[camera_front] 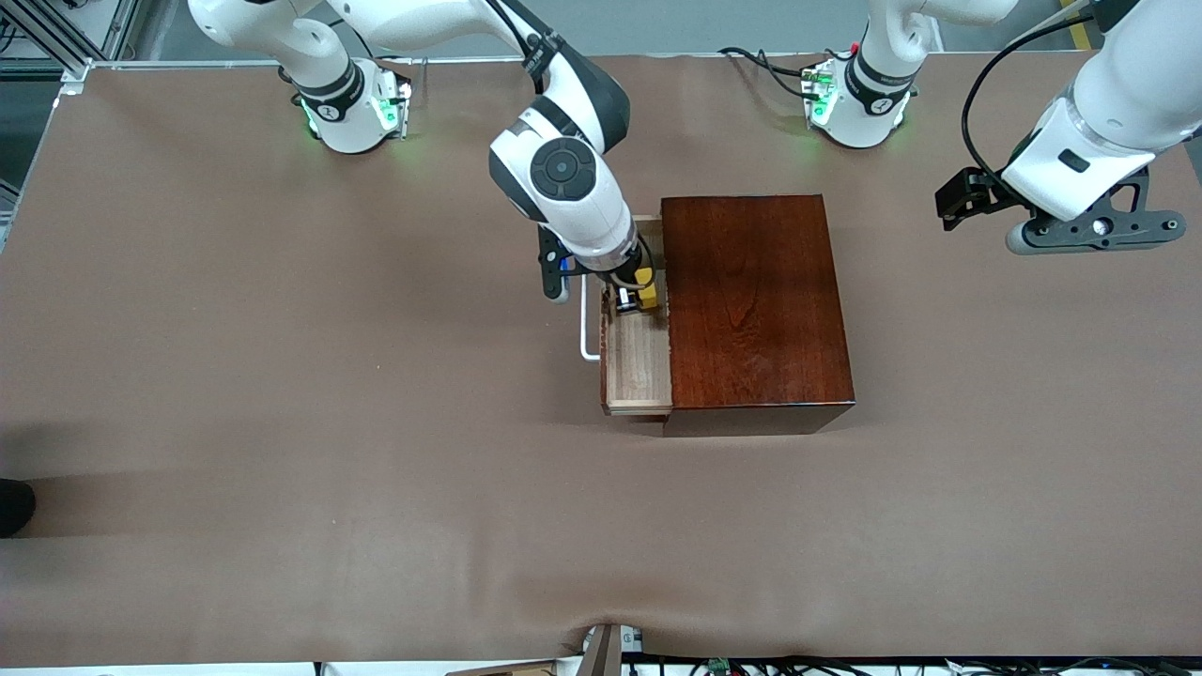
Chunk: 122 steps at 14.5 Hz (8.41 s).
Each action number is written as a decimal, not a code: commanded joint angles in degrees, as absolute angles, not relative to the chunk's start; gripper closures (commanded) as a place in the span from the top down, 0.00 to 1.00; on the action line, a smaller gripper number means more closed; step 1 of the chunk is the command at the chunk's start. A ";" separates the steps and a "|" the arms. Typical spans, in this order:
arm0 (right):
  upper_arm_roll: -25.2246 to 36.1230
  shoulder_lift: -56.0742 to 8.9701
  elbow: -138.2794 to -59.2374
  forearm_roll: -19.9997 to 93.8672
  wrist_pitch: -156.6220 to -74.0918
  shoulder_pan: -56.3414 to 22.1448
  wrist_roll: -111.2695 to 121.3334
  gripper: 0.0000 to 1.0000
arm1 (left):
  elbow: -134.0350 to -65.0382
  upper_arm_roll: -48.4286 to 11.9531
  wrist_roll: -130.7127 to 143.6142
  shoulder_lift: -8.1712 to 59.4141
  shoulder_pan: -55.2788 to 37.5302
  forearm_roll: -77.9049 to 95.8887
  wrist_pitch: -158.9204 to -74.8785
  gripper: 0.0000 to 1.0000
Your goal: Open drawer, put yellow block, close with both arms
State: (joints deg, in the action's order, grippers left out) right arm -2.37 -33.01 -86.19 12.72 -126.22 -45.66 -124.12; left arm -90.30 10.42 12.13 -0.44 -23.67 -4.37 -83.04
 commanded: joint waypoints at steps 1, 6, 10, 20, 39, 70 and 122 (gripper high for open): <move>-1.49 -34.27 -84.55 12.31 -126.21 -46.93 -125.24 0.05 | -90.97 10.28 10.64 -1.32 -23.56 -4.66 -83.76 1.00; -1.41 -35.07 -83.15 11.16 -125.60 -47.11 -125.86 0.96 | -91.23 10.28 10.55 -3.07 -22.85 -4.40 -84.02 1.00; -1.49 -34.63 -78.06 11.51 -120.10 -44.05 -125.42 1.00 | -90.71 10.37 10.28 -3.69 -22.24 -3.87 -83.93 1.00; -1.14 -27.70 -70.05 11.25 -100.48 -33.41 -108.23 1.00 | -90.00 10.81 9.93 -3.25 -22.06 -3.52 -85.43 1.00; -0.62 -10.64 -69.79 6.86 -73.39 -7.31 -20.80 1.00 | -90.00 -7.47 8.17 -3.34 -1.23 1.85 -84.90 1.00; -1.58 4.83 -89.65 1.49 -82.18 2.02 13.54 1.00 | -66.97 -11.10 83.81 38.21 -40.57 -1.85 -117.57 1.00; -1.58 4.57 -89.38 1.49 -81.56 2.11 13.54 1.00 | -81.11 4.92 27.44 5.73 -22.78 -3.87 -80.24 1.00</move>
State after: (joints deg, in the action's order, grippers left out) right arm -1.45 3.57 -88.56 1.82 -81.44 2.03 13.21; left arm -74.44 5.57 31.30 11.69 -25.49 -2.79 -79.65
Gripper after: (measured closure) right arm 0.000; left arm 0.000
